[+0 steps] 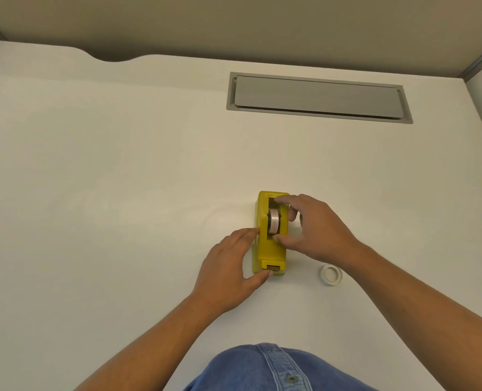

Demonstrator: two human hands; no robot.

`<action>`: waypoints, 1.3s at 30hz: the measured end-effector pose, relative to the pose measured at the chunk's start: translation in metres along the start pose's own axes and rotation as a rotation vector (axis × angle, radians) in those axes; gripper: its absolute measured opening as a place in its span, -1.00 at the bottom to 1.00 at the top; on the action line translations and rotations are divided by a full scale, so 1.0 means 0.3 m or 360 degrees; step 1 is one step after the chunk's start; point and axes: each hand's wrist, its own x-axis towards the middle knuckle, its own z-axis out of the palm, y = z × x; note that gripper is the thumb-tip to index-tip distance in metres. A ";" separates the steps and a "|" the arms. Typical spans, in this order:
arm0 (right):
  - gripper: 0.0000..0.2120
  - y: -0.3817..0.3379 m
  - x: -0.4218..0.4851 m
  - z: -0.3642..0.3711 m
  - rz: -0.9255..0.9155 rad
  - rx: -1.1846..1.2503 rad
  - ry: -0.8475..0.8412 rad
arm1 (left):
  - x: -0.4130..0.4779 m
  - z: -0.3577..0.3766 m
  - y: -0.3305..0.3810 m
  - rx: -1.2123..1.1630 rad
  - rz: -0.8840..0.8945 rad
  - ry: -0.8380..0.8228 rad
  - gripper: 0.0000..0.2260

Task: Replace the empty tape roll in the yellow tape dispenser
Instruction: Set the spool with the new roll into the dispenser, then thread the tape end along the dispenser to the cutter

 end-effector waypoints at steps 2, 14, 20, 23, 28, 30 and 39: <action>-0.44 0.003 -0.023 0.000 0.0027 0.0073 0.0074 | -0.006 0.001 0.002 -0.0009 0.0000 0.0002 -0.28; -0.57 0.083 -0.174 0.097 0.0279 -0.0114 0.0312 | -0.066 0.101 -0.137 0.0429 0.0007 0.0213 -0.46; -0.52 0.105 -0.190 0.122 0.0358 -0.0282 0.0079 | -0.078 0.118 -0.160 0.0544 0.0021 0.0232 -0.45; -0.52 0.093 -0.174 0.110 0.0365 -0.0241 0.0107 | -0.077 0.117 -0.160 0.0535 0.0021 0.0245 -0.45; -0.62 0.027 -0.139 0.069 0.0259 -0.0082 0.0383 | -0.078 0.120 -0.159 0.0484 0.0035 0.0277 -0.45; -0.65 -0.004 -0.125 0.057 0.0211 0.0021 0.0497 | -0.077 0.114 -0.155 0.0441 0.0036 0.0263 -0.46; -0.87 -0.112 -0.042 0.015 0.0121 -0.0016 0.0359 | 0.006 0.012 -0.062 0.0021 -0.0025 0.0770 -0.85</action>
